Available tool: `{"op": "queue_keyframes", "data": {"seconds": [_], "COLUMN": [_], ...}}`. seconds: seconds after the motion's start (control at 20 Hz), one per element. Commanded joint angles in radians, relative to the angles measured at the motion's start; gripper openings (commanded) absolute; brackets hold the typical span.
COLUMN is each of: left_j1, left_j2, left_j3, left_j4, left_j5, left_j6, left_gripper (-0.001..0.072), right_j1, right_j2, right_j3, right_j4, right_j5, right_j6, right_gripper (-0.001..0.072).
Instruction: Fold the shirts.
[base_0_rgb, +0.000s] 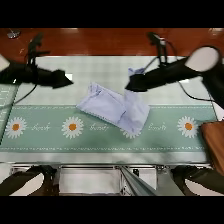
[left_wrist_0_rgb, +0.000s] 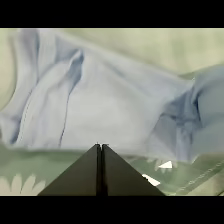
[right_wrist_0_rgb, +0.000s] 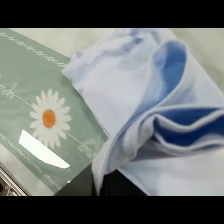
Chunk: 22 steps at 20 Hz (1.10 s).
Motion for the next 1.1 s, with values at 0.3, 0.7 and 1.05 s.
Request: {"op": "queue_keyframes", "data": {"seconds": [0.3, 0.7, 1.05], "left_j1": [0.051, 0.051, 0.051], "left_j2": [0.559, 0.536, 0.535], "left_j3": [-0.687, -0.691, -0.691], "left_j4": [-0.105, -0.104, -0.105], "left_j5": [0.116, 0.207, 0.207], "left_j6": [-0.005, -0.005, -0.005], "left_gripper": [0.0024, 0.0024, 0.0024], "right_j1": [0.183, 0.018, -0.306], "right_j2": [-0.689, -0.686, -0.190], "right_j3": [0.601, 0.644, 0.362], "right_j4": [0.221, 0.415, -0.229], "right_j5": [-0.099, 0.171, 0.471], "right_j6": [0.030, -0.012, -0.043], "right_gripper": [0.0033, 0.0573, 0.0569]}}
